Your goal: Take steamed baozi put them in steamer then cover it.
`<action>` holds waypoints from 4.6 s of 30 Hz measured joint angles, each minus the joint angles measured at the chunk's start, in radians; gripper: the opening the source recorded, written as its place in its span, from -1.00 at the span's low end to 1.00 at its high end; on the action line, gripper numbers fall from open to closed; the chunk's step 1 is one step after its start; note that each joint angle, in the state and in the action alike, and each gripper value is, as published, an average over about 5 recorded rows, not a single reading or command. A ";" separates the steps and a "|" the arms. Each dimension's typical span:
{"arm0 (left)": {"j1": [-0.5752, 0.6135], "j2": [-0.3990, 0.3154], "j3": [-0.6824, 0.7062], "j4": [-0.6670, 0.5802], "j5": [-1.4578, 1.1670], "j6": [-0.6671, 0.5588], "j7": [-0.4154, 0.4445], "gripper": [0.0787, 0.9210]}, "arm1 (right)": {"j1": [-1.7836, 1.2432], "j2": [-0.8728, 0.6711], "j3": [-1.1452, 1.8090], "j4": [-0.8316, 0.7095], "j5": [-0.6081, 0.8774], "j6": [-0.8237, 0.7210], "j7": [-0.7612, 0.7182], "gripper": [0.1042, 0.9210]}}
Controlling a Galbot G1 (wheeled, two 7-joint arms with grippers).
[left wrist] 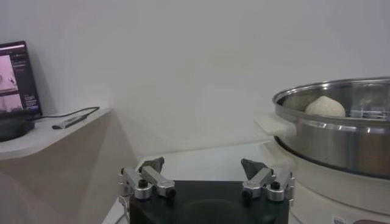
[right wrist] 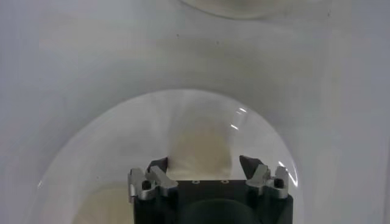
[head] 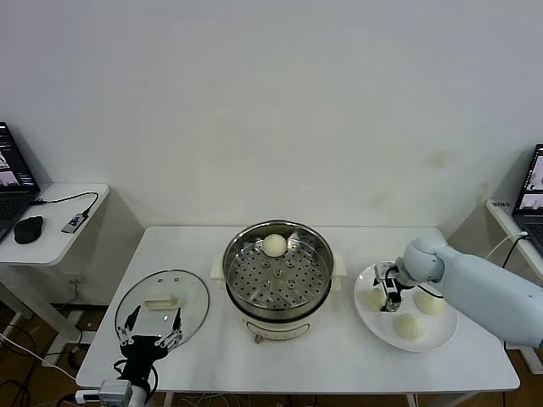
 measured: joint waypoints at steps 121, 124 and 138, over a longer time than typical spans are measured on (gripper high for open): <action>-0.024 0.036 -0.003 -0.002 0.006 0.004 0.003 0.77 | 0.237 -0.285 -0.140 0.294 0.101 0.056 -0.179 0.76; -0.022 0.036 -0.005 0.000 0.006 0.005 0.003 0.77 | 0.158 -0.292 -0.091 0.284 0.067 0.062 -0.172 0.76; -0.011 0.030 -0.010 -0.001 0.009 0.003 0.004 0.77 | -0.079 -0.281 0.068 0.245 -0.020 0.069 -0.130 0.76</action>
